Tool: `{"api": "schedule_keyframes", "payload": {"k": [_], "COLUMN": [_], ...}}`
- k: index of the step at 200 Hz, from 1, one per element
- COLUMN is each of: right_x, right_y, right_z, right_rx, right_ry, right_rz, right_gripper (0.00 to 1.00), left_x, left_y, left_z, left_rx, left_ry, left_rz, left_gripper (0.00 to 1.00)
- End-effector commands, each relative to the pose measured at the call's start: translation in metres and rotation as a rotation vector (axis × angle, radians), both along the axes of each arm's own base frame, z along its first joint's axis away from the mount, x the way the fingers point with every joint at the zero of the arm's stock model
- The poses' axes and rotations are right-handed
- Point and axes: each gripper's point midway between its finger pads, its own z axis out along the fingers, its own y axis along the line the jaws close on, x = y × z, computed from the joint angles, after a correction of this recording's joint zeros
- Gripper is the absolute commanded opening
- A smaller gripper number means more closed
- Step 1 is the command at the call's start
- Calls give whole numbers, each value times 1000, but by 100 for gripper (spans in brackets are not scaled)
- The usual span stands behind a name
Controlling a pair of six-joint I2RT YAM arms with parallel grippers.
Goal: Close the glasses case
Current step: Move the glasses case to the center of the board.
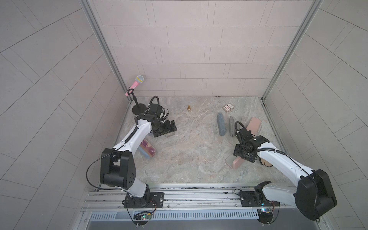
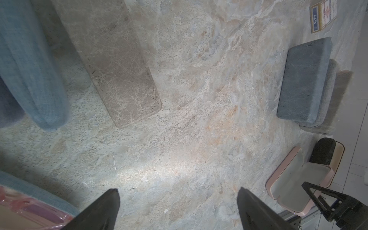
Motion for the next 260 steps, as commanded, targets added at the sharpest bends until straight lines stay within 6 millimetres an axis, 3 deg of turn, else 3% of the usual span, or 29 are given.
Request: {"api": "schedule_keyframes", "payload": {"k": [1, 27, 49, 100, 146, 204, 260], "right_x": [-2, -2, -4, -5, 8, 39, 59], "right_y": [2, 3, 5, 20, 72, 161, 196], "right_z": [-7, -8, -8, -5, 5, 16, 6], "right_rx": [20, 29, 38, 72, 100, 168, 215], "right_ry": [3, 4, -1, -27, -48, -69, -40], "right_rz": [-31, -36, -37, -9, 137, 400, 494], "right_gripper": [61, 41, 30, 23, 22, 22, 22], "left_x": [-3, -3, -3, -3, -4, -6, -11], "left_y": [1, 1, 1, 1, 2, -2, -15], "left_z": [-2, -2, -2, -2, -6, -14, -20], "left_rx": [3, 0, 2, 3, 14, 21, 41], "left_ry": [5, 6, 7, 8, 18, 46, 63], "left_rz": [-6, -7, -6, -5, -6, -22, -59], "left_gripper": [100, 100, 100, 100, 100, 100, 100]}}
